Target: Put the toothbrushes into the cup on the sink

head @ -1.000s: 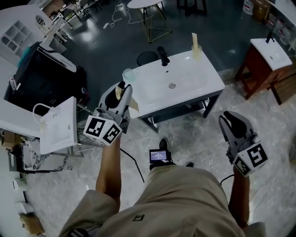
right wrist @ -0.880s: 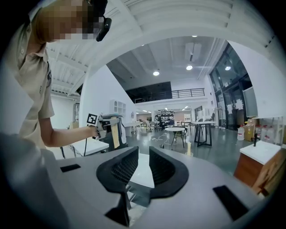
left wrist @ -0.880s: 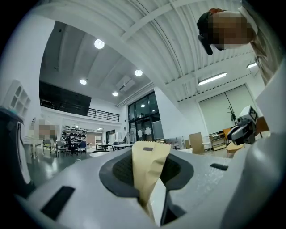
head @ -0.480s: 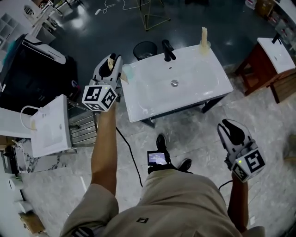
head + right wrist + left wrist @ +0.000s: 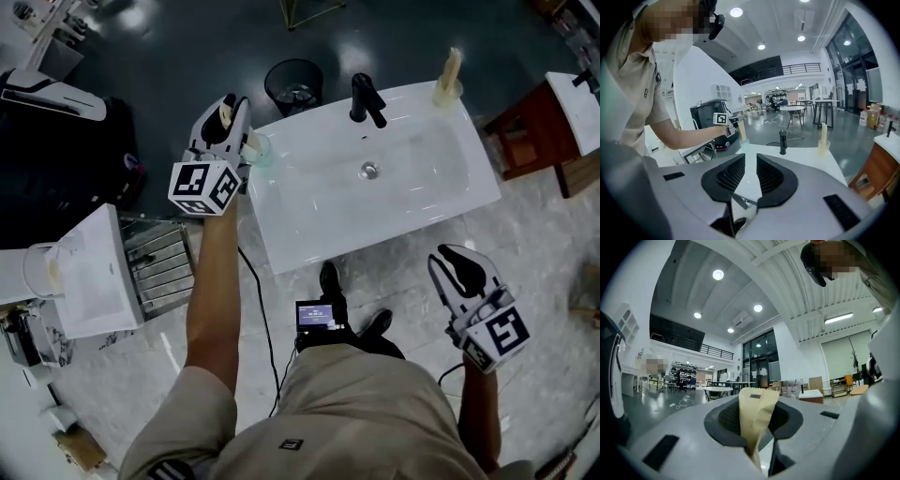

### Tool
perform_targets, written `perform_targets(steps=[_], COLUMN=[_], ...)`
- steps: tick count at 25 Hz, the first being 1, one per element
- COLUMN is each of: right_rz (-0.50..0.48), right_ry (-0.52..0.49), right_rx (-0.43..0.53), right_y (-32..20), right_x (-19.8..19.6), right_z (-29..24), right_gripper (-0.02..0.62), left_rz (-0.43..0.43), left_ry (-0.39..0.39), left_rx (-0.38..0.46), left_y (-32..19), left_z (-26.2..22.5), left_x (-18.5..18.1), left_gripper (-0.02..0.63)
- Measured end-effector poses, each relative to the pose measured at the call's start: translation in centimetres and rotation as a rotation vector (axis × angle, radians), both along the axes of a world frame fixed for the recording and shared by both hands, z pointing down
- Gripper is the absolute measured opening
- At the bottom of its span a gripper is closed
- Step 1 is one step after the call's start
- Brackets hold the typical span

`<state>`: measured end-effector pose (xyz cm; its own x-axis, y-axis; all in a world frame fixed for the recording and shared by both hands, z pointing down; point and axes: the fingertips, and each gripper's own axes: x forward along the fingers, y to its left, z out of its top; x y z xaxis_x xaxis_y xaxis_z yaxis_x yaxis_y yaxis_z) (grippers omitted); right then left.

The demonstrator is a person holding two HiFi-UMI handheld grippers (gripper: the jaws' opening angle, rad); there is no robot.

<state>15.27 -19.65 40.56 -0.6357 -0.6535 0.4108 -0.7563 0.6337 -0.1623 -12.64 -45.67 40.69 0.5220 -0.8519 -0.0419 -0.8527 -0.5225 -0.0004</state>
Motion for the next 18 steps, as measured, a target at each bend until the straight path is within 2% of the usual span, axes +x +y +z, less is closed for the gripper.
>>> perform_targets(steps=[2, 5, 8, 15, 18], right_rz=[-0.002, -0.004, -0.021, -0.05, -0.061], right_ry=[-0.022, 0.009, -0.002, 0.051, 0.041], right_rx=[-0.02, -0.059, -0.07, -0.091, -0.094], right_y=[-1.5, -3.1, -4.2, -4.6, -4.2], right_x=[-1.0, -1.4, -2.4, -3.0, -3.3], right_z=[0.9, 2.7, 3.3, 4.5, 4.3], right_gripper=[0.075, 0.074, 0.074, 0.074, 0.074], left_rz=[0.005, 0.013, 0.019, 0.065, 0.084], left_ry=[0.0, -0.006, -0.015, -0.021, -0.034], left_rx=[-0.016, -0.043, -0.076, -0.12, -0.146], left_y=[-1.2, -2.2, -2.4, -1.6, -1.0], left_z=[1.7, 4.3, 6.7, 8.9, 9.5], left_x=[-0.4, -0.8, -1.1, -1.1, -1.0], left_gripper=[0.103, 0.103, 0.103, 0.107, 0.125])
